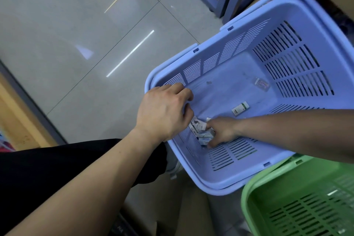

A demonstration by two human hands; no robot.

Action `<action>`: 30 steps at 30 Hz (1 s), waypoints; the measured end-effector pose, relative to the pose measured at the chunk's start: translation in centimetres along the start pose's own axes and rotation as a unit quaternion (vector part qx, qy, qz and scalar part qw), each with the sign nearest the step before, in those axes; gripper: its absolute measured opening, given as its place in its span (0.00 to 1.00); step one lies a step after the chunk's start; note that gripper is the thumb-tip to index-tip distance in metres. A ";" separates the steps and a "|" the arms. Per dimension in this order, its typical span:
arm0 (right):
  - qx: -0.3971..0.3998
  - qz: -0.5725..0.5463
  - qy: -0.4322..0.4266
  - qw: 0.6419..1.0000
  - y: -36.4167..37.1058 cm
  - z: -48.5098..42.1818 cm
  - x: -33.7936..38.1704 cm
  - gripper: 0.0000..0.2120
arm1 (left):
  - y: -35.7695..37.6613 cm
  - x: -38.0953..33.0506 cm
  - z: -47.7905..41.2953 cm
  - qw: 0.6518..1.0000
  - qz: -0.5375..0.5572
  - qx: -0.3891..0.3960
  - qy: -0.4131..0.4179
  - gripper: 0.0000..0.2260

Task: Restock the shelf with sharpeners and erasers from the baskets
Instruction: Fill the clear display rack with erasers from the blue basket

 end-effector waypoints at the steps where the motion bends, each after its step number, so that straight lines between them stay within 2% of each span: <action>1: -0.002 0.005 0.003 1.000 0.0 0.1 0.1 0.19 | 0.0 0.0 0.0 1.000 0.001 -0.001 0.000 0.08; 9: -0.045 -0.074 0.003 0.996 -2.4 1.6 0.8 0.15 | 0.0 0.0 -0.4 1.000 -0.008 0.005 0.010 0.08; 13: -0.103 -0.143 -0.005 0.984 -4.9 5.4 0.5 0.12 | -0.1 -0.1 -0.5 1.000 -0.016 0.010 0.009 0.09; 15: -0.158 -0.202 -0.017 0.966 -6.1 8.8 0.2 0.11 | -0.2 -0.1 -0.4 1.000 -0.024 0.019 0.004 0.08; 19: -0.300 -0.341 -0.064 0.889 -6.7 19.0 1.1 0.11 | -1.1 -1.0 -0.3 0.997 -0.006 0.074 -0.005 0.10; 21: -0.338 -0.411 -0.101 0.841 -5.5 23.9 2.1 0.13 | -3.0 -3.3 -0.4 0.995 0.021 0.102 -0.010 0.13; 24: -0.390 -0.487 -0.142 0.769 -2.5 30.4 3.5 0.20 | -7.2 -9.4 0.0 0.977 0.181 0.115 0.011 0.15; 27: -0.415 -0.556 -0.185 0.696 1.1 35.4 4.4 0.18 | -10.6 -15.9 1.6 0.899 0.411 0.141 0.058 0.17; 29: -0.418 -0.596 -0.211 0.652 3.2 37.7 4.7 0.22 | -12.0 -19.2 2.9 0.845 0.497 0.176 0.091 0.17; 30: -0.419 -0.614 -0.224 0.631 4.0 38.6 4.8 0.23 | -12.6 -20.4 3.4 0.830 0.514 0.184 0.109 0.17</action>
Point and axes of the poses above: each hand's wrist, its own z-axis away from the middle knuckle, its own y-axis out of the palm, x = y × z, the point moved 9 cm from there along -z, towards the middle knuckle, and after that the axes turned 12 degrees about x, right-handed, at the moved point
